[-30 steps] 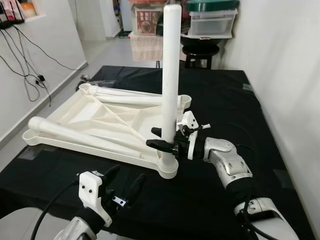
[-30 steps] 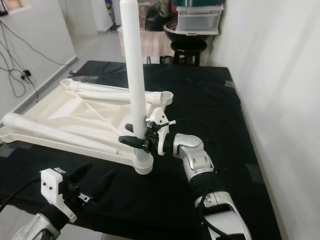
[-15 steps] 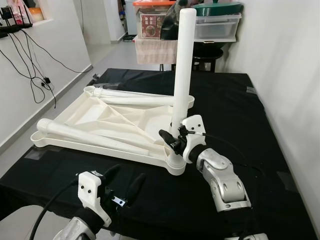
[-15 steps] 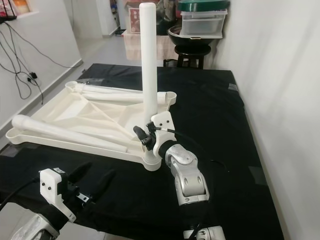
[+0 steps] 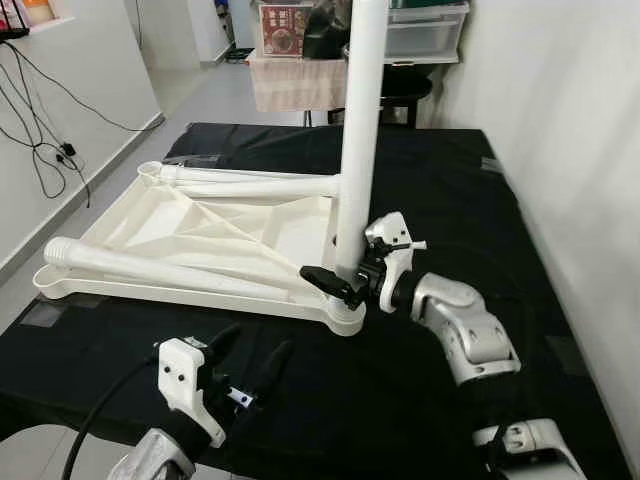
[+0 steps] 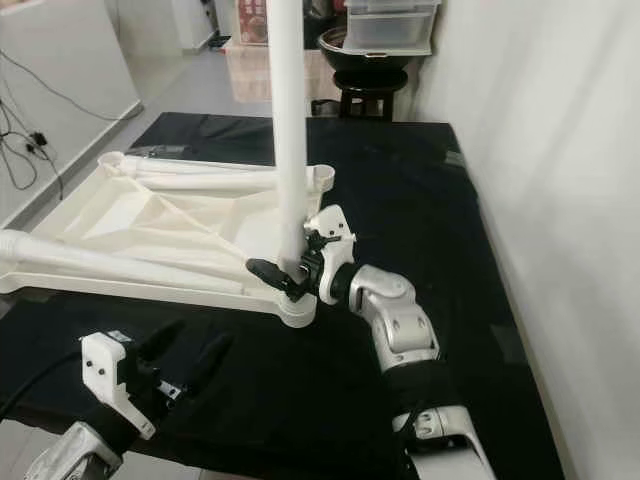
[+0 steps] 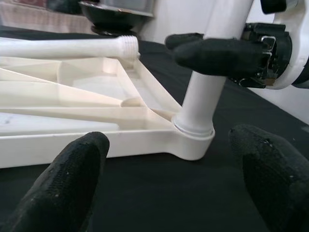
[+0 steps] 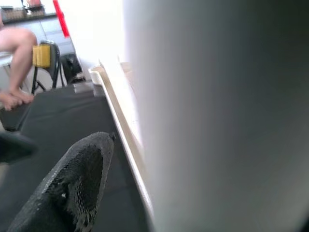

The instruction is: Building children table

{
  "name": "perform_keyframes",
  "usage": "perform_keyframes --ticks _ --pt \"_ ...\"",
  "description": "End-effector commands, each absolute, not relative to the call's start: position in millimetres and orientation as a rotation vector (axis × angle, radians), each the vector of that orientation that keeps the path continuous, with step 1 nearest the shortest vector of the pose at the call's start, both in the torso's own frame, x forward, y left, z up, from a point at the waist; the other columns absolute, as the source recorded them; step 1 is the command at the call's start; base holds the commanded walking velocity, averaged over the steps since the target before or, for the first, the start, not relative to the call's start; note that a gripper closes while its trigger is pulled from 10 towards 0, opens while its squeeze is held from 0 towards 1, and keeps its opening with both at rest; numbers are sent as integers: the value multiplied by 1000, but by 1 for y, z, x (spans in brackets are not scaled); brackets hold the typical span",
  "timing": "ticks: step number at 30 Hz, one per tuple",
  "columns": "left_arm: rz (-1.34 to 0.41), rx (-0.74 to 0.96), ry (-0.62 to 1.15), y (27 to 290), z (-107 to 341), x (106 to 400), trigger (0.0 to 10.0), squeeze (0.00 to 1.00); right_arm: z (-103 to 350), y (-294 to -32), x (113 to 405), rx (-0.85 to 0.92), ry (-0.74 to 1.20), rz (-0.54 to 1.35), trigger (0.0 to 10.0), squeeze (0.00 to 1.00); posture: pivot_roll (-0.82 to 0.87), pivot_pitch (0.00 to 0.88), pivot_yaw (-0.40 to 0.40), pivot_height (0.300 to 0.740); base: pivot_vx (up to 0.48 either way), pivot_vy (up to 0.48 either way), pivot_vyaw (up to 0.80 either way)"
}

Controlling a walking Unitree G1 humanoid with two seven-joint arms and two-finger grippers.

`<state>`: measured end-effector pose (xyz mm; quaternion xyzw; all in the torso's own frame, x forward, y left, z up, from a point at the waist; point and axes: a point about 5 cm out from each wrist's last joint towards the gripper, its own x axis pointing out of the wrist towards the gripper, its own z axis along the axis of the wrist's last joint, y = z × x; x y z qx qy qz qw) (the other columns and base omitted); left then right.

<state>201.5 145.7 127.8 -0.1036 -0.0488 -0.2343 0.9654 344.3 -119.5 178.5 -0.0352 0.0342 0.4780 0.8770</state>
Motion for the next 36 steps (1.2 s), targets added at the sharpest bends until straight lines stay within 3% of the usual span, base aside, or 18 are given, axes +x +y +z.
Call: perform_keyframes --ticks 1,8,9,12,13,23,25,26,27,28,29,30,36 --pt "-462 -208 -87 147 124 200 10000 0 178 -120 348 -88 82 1063 10000 0 16 24 -1 740 0 0 0" --pt "-459 -208 -88 147 124 200 10000 0 183 -115 363 -101 86 1134 10000 0 28 19 -2 740 0 0 0" --pt "-459 -207 -88 146 124 200 10000 0 184 -112 366 -88 85 1143 8471 0 34 18 -3 740 0 0 0" --pt "-459 -207 -88 146 124 200 10000 0 184 -112 366 -88 85 1143 8471 0 34 18 -3 740 0 0 0" --pt "-460 -207 -87 146 124 200 10000 0 184 -110 369 -82 87 1144 0 0 34 20 -3 740 0 0 0" --pt "-459 -214 -90 146 125 198 10000 0 160 -130 357 -72 145 1070 0 0 9 45 -1 740 0 0 0" --pt "-461 -216 -91 148 126 197 10000 0 138 -131 343 -112 205 904 0 0 6 52 -2 740 0 0 0" --pt "-461 -214 -90 150 126 196 10000 0 132 -131 341 -88 202 528 0 0 -19 65 11 740 0 0 0" --pt "-461 -214 -90 150 126 196 10000 0 132 -131 341 -88 202 528 0 0 -19 65 11 740 0 0 0" --pt "-462 -214 -89 151 127 196 10000 0 119 -126 321 -19 275 362 0 0 -19 65 11 740 0 0 0" --pt "-463 -213 -87 152 127 196 10000 0 113 -116 302 -15 304 341 0 0 -22 70 19 740 0 0 0" --pt "-466 -212 -84 153 126 197 10000 0 118 -113 302 -10 274 370 0 0 -40 58 27 740 0 0 0" --pt "-470 -206 -82 151 126 198 10000 0 113 -109 322 -95 265 481 0 0 -1 49 6 740 0 0 0"
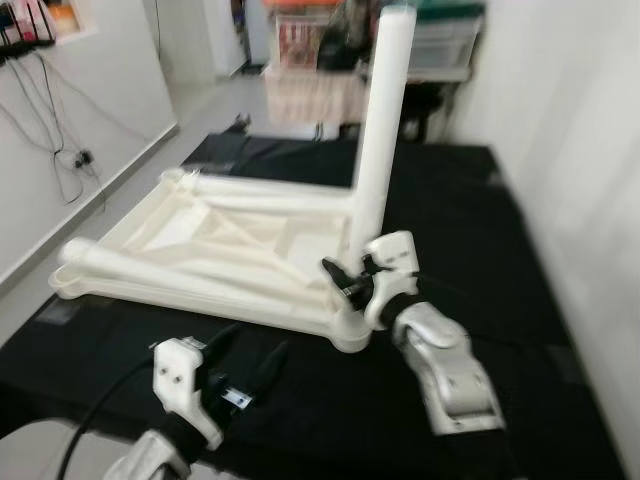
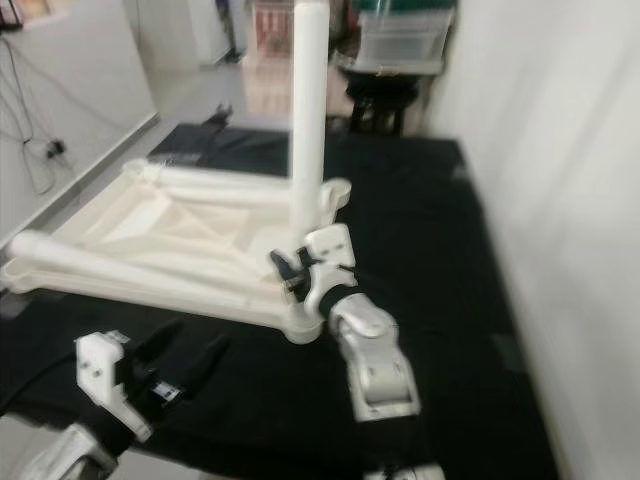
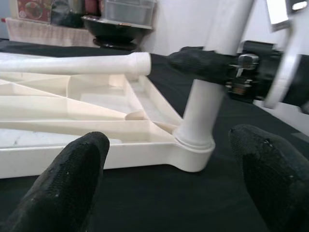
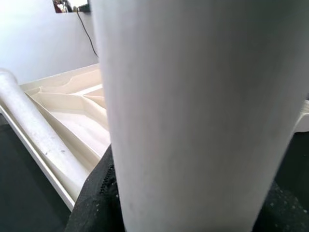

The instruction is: Building children table

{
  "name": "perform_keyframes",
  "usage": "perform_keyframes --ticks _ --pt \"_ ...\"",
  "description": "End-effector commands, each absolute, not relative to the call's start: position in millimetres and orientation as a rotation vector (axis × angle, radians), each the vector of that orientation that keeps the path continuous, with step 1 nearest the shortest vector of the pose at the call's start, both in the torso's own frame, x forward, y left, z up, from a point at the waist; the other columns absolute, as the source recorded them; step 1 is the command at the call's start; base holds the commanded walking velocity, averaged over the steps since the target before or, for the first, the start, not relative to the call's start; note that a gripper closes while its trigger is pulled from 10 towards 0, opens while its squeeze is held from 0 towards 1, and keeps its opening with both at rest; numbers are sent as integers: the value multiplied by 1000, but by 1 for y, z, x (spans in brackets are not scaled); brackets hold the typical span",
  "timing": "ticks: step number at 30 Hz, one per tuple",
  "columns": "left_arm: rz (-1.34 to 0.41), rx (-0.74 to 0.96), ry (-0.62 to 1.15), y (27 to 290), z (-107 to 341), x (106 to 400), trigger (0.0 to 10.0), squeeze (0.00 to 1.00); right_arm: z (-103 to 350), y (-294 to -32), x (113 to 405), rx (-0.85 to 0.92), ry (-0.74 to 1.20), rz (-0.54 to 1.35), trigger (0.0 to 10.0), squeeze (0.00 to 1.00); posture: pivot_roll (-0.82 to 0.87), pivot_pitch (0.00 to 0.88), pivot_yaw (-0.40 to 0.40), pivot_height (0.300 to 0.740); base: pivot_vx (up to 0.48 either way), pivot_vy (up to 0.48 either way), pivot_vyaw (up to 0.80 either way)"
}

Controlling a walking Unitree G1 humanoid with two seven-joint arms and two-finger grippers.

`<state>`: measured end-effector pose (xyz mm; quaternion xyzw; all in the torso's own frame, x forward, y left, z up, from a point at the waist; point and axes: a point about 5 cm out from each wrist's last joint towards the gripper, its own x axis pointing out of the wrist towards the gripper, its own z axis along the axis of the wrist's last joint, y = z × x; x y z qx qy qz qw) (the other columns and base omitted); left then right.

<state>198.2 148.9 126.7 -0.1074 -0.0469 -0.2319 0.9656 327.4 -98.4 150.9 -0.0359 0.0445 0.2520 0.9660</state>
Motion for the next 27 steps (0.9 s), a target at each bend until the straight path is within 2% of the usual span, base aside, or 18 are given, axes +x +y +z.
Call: perform_keyframes --ticks 1,2,3,4,5,7,8,11,13,14,15,16,21,25,26,27 --pt "-464 -203 -83 152 126 198 10000 0 112 -106 321 -98 270 496 0 0 -1 49 6 740 0 0 0" --pt "-452 -201 -86 152 126 198 10000 0 114 -106 321 -104 266 487 3490 0 -1 48 8 740 0 0 0" --pt "-444 -201 -88 152 126 198 10000 0 115 -105 322 -107 266 503 10000 0 0 47 7 740 0 0 0" --pt "-441 -201 -89 152 126 198 10000 0 117 -104 321 -99 266 512 10000 0 1 46 7 740 0 0 0" --pt "-441 -202 -89 152 126 198 10000 0 120 -104 321 -81 258 525 10000 765 0 45 7 740 0 0 0" --pt "-442 -203 -89 151 126 198 10000 0 122 -103 321 -67 253 533 10000 765 0 45 7 740 0 0 0" --pt "-450 -207 -87 151 126 198 10000 0 132 -100 323 -24 221 580 10000 1000 -7 38 13 740 0 0 0" --pt "-462 -213 -83 149 125 199 10000 0 147 -95 327 22 152 688 10000 1000 -8 33 14 740 0 0 0" --pt "-468 -216 -81 148 124 199 10000 0 162 -98 335 20 90 858 10000 1000 -5 28 17 740 0 0 0" --pt "-468 -216 -81 148 124 199 10000 0 162 -98 335 20 90 858 10000 1000 -5 28 17 740 0 0 0" --pt "-470 -216 -80 148 124 200 10000 0 167 -102 342 -18 67 921 10000 0 0 18 14 740 0 0 0" --pt "-470 -216 -80 148 124 200 10000 0 167 -102 342 -18 67 921 10000 0 0 18 14 740 0 0 0" --pt "-464 -213 -80 147 122 202 10000 0 169 -105 353 -46 99 1189 10000 0 4 2 11 740 0 0 0" --pt "-461 -211 -80 147 121 202 10000 0 173 -101 357 -61 98 1225 10000 0 7 0 10 740 0 0 0" --pt "-461 -211 -80 147 121 202 10000 0 178 -99 360 -47 88 1228 2667 0 7 0 10 740 0 0 0" --pt "-460 -211 -79 146 121 202 10000 0 179 -98 361 -45 84 1226 2667 0 7 0 10 740 0 0 0"
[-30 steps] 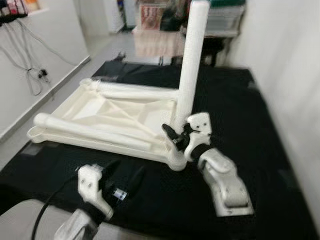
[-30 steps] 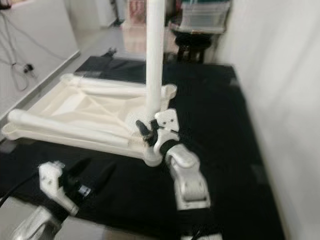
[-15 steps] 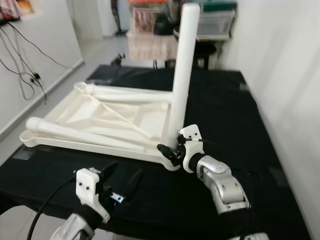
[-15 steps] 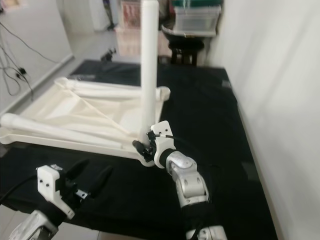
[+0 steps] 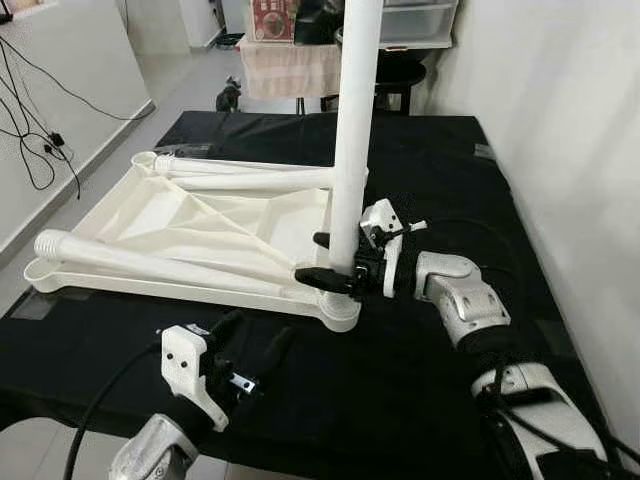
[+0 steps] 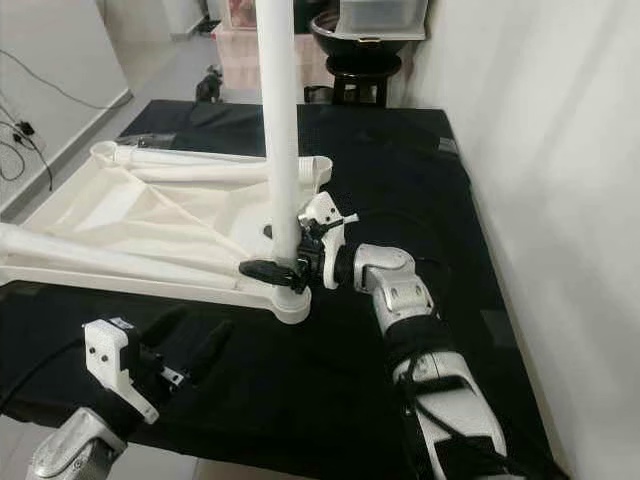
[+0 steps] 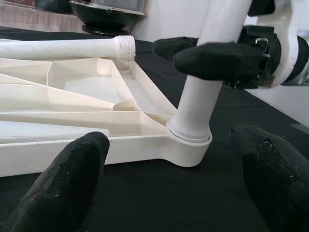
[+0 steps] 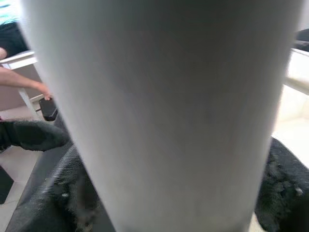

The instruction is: Building children table

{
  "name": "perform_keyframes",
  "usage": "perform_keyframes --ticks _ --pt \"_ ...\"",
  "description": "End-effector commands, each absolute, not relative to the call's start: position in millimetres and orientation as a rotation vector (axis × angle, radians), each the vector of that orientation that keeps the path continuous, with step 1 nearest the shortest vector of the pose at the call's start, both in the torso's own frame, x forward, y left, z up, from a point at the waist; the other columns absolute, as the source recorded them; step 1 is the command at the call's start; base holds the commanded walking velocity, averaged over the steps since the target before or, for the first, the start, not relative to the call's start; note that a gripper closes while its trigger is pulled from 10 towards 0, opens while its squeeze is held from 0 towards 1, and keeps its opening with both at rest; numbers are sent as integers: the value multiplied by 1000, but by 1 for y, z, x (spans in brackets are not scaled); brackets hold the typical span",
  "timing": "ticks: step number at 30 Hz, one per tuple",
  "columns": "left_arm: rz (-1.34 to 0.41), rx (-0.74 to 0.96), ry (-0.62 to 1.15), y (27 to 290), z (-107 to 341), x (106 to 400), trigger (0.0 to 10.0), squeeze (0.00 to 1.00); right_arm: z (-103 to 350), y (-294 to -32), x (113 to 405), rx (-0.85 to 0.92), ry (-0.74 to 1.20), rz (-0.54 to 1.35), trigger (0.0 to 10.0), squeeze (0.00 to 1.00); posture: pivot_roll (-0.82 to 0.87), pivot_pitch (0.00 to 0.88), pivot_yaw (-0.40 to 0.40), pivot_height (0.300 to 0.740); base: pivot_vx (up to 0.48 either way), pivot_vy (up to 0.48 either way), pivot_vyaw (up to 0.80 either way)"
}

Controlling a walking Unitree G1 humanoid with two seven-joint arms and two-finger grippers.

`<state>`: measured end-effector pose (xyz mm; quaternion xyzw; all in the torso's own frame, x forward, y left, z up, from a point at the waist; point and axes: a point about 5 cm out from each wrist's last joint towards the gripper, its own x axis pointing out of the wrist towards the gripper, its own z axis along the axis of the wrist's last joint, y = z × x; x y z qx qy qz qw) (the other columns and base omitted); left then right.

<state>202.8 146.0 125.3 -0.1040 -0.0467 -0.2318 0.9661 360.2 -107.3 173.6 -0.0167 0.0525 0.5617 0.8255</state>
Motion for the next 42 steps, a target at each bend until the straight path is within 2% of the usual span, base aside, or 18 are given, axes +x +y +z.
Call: perform_keyframes --ticks 1,6,14,16,17,18,19,20,25,29,30,32,33,34,35,38,41,42 --pt "-460 -211 -80 146 121 201 10000 0 180 -98 362 -37 80 1226 0 0 17 4 12 740 0 0 0" --pt "-459 -211 -81 146 121 201 10000 0 178 -99 361 -37 73 1225 0 0 16 8 13 740 0 0 0" --pt "-462 -217 -85 147 124 200 10000 0 172 -120 351 10 12 1211 0 0 -9 36 19 740 0 0 0" --pt "-463 -219 -87 148 124 199 10000 0 163 -121 341 17 37 1082 0 0 -14 46 16 740 0 0 0" --pt "-463 -219 -87 148 124 199 10000 0 163 -121 341 17 37 1082 0 0 -14 46 16 740 0 0 0" --pt "-463 -220 -86 150 125 198 10000 0 152 -120 344 -15 69 716 0 0 -31 52 18 740 0 0 0" --pt "-463 -220 -86 150 125 198 10000 0 152 -120 344 -15 69 716 0 0 -31 52 18 740 0 0 0" --pt "-464 -220 -86 150 125 198 10000 0 133 -110 326 -18 122 555 0 0 -39 63 24 740 0 0 0" --pt "-468 -219 -83 151 125 200 10000 0 122 -106 319 -99 152 450 0 0 -28 45 15 740 0 0 0" --pt "-471 -219 -83 151 125 201 10000 0 116 -105 322 -115 197 502 0 0 -26 44 15 740 0 0 0" --pt "-463 -215 -86 151 125 201 10000 0 115 -106 324 -128 210 496 941 0 -23 41 16 740 0 0 0" --pt "-457 -212 -88 152 125 201 10000 0 116 -105 324 -138 216 493 941 0 -23 41 16 740 0 0 0" --pt "-454 -211 -89 152 125 201 10000 0 118 -104 324 -107 212 527 10000 0 -23 40 17 740 0 0 0" --pt "-453 -212 -89 152 125 201 10000 0 124 -101 326 -70 196 576 10000 1000 -22 39 18 740 0 0 0" --pt "-453 -212 -89 152 125 201 10000 0 124 -101 326 -70 196 576 10000 1000 -22 39 18 740 0 0 0" --pt "-461 -216 -86 151 125 202 10000 0 152 -89 333 24 87 824 10000 1000 -24 35 25 740 0 0 0" --pt "-463 -218 -85 150 125 202 10000 0 161 -88 337 -32 66 952 10000 1000 -16 34 21 740 0 0 0" --pt "-465 -217 -85 150 125 202 10000 0 166 -86 342 -78 64 1075 10000 878 -5 29 19 740 0 0 0"
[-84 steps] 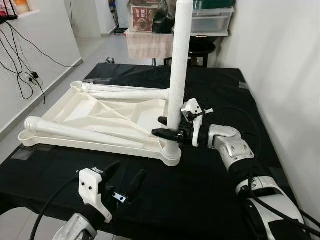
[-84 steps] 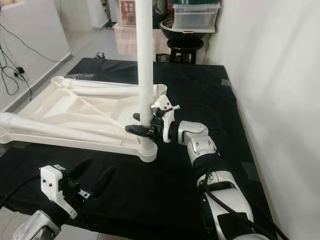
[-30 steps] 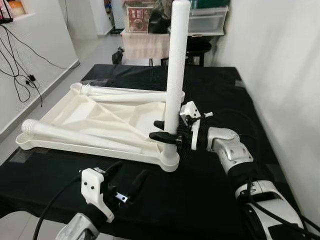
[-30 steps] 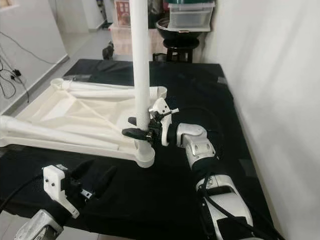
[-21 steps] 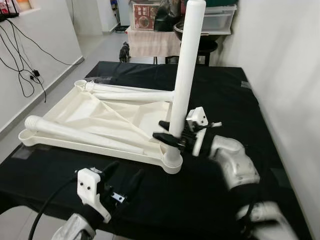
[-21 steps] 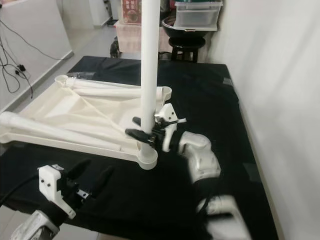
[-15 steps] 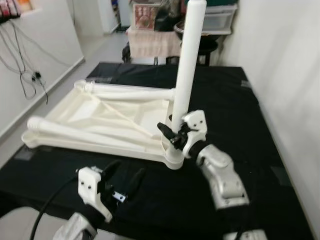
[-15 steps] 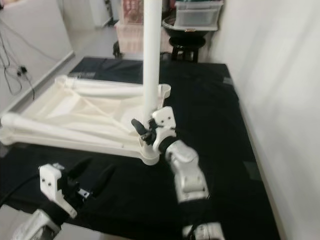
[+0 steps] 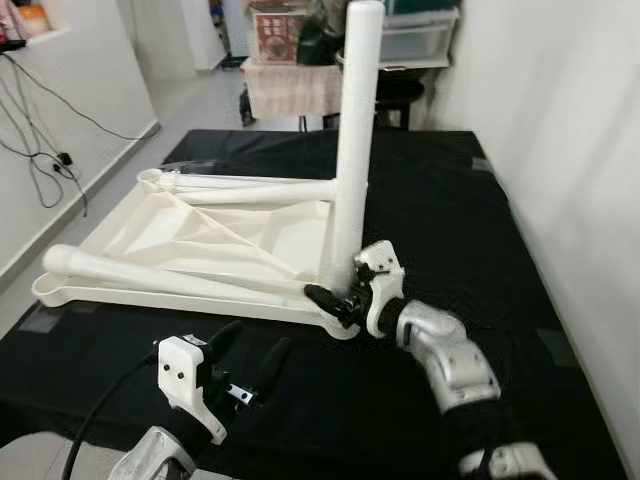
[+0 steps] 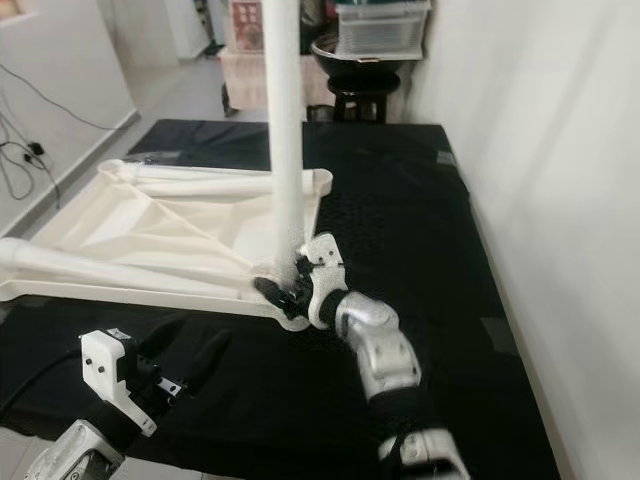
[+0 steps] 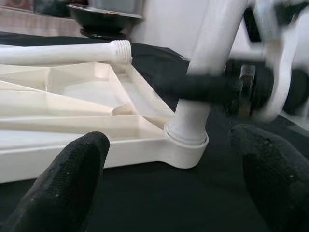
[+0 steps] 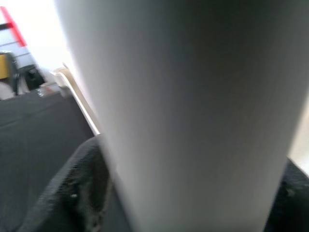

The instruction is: Building children table

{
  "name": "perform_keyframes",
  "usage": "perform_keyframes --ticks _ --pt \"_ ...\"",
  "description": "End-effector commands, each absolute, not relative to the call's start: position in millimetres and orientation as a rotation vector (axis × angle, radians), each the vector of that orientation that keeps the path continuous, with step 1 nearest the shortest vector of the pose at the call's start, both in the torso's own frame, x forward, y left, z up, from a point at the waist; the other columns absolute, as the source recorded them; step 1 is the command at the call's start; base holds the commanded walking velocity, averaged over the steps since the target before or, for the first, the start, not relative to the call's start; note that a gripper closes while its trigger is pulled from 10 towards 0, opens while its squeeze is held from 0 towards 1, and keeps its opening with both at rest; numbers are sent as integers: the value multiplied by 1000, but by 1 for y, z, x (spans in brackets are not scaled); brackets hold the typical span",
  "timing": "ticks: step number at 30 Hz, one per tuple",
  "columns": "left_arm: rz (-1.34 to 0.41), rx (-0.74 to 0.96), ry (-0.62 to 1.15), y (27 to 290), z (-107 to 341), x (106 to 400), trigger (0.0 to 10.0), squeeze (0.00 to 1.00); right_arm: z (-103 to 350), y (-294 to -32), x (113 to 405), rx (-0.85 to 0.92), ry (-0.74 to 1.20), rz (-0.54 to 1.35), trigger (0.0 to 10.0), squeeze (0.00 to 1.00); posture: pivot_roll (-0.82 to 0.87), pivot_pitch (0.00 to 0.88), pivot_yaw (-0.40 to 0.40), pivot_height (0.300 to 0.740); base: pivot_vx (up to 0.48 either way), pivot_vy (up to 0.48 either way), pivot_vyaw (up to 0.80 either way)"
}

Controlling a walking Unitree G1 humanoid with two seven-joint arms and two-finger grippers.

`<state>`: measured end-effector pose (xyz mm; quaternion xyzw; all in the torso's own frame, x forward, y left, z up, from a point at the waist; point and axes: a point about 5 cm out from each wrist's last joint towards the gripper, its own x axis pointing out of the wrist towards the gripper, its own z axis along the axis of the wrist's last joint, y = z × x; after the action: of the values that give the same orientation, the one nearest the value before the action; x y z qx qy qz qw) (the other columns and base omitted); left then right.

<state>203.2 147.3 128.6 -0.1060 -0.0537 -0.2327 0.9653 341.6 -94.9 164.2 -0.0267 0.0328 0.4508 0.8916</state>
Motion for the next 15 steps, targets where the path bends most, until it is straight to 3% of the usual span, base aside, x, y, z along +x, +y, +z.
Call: perform_keyframes --ticks 1,2,3,12,13,14,15 --pt "-465 -217 -85 150 125 202 10000 0 166 -86 342 -78 64 1075 10000 878 -5 29 19 740 0 0 0" --pt "-465 -216 -85 149 124 203 10000 0 168 -85 344 -76 66 1123 10000 878 -5 29 19 740 0 0 0" --pt "-464 -214 -85 149 124 203 10000 0 172 -85 347 -85 66 1181 10000 0 7 27 13 740 0 0 0" --pt "-455 -209 -83 148 123 201 10000 0 182 -92 366 -84 121 1279 10000 0 21 20 14 740 0 0 0" --pt "-455 -210 -83 148 123 201 10000 0 182 -93 366 -80 125 1281 4784 0 21 20 14 740 0 0 0" --pt "-455 -210 -83 148 123 201 10000 0 182 -93 366 -80 125 1281 4784 0 21 20 14 740 0 0 0" --pt "-455 -210 -82 148 123 201 10000 0 182 -93 367 -76 126 1281 0 0 21 20 14 740 0 0 0"
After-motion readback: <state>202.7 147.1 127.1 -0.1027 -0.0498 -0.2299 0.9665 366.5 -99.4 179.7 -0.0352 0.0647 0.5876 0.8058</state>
